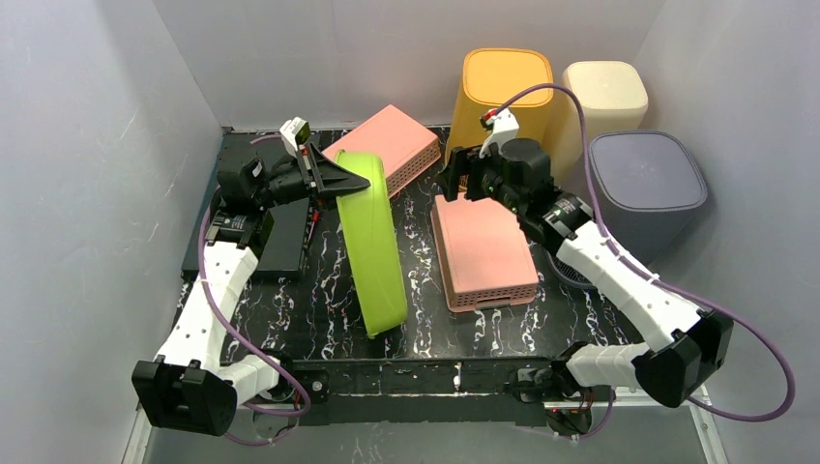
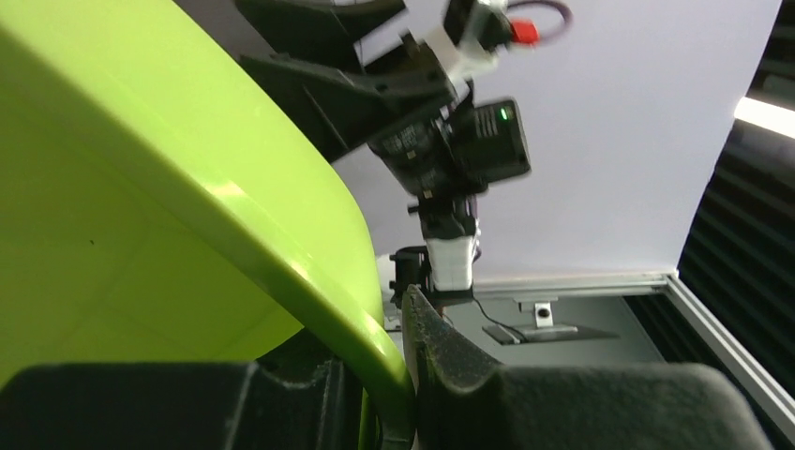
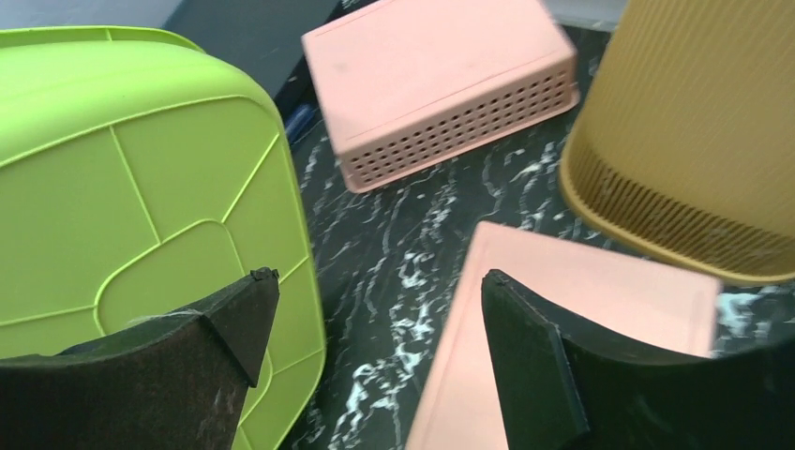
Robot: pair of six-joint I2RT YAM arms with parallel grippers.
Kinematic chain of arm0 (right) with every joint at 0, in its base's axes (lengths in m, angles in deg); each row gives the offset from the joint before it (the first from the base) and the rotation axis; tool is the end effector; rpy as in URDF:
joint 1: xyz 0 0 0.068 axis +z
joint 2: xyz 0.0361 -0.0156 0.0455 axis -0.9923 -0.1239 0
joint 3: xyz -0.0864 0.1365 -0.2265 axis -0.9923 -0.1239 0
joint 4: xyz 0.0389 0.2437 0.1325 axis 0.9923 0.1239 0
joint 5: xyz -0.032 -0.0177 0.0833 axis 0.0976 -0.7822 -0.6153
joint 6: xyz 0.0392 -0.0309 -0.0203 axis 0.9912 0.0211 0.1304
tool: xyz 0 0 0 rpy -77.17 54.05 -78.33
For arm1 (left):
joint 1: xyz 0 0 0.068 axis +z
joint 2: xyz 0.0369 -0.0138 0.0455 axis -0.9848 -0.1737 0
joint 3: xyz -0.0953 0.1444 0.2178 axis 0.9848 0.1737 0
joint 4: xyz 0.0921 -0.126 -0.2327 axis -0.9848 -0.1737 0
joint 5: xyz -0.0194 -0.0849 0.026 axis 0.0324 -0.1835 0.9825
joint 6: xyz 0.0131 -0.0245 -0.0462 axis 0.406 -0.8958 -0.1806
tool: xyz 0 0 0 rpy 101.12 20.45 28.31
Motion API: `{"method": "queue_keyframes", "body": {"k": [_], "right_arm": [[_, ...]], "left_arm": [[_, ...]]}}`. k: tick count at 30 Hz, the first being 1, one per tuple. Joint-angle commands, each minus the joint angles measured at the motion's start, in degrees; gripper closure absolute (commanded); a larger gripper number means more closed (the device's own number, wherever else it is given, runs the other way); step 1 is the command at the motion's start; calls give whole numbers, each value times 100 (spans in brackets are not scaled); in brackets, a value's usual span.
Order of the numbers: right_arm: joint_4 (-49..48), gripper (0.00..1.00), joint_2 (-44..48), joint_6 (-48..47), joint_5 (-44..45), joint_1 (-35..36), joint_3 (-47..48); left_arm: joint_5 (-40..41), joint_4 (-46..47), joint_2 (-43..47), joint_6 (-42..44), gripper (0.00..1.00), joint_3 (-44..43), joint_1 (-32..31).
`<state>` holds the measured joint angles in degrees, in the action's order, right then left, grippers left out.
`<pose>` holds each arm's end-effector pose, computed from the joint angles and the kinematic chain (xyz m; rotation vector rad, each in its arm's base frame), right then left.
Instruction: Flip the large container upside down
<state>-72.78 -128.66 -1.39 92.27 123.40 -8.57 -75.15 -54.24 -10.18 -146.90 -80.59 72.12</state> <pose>0.2364 0.1924 0.4094 -0.2529 1.7942 0.5107 0.2525 -0.0663 0.4185 -0.1100 1.9071 -1.9057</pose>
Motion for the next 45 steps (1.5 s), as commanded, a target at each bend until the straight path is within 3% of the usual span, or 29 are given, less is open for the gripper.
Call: {"method": "queue_keyframes", "body": {"k": [1, 5, 8, 14, 22, 34, 42, 44, 45], "right_arm": [[-267, 12, -114, 940, -2399, -869, 9], [-949, 10, -375, 1589, -4071, -1702, -236], [-1423, 10, -536, 2012, -4664, -2045, -434], [-1330, 9, -595, 1858, -4677, -2100, -511], [-1342, 7, -750, 1778, -5184, -2108, -499], [-1330, 6, -926, 1683, -5517, -2077, -560], [-1160, 3, -1370, 1581, -5646, -1683, -339], [-1013, 2, -1554, 1442, -5574, -1446, -194], [-934, 2, -1654, 1355, -5524, -1326, -123]], "left_arm": [[-796, 363, 167, -147, 100, -398, 15], [-1198, 388, 197, 7, 100, -253, 15], [-1331, 510, 256, -96, 100, 89, 15], [-1556, 1006, 155, -250, 100, 564, 6], [-1794, 1030, -440, 561, 100, 1215, 2], [-2496, 1000, -364, 743, 100, 1121, 1061], [-2398, 542, -310, 1182, 99, 1511, 1737], [-2325, 139, -252, 1473, 97, 1487, 1881], [-2237, -516, -237, 1934, 96, 1395, 1965]]}}
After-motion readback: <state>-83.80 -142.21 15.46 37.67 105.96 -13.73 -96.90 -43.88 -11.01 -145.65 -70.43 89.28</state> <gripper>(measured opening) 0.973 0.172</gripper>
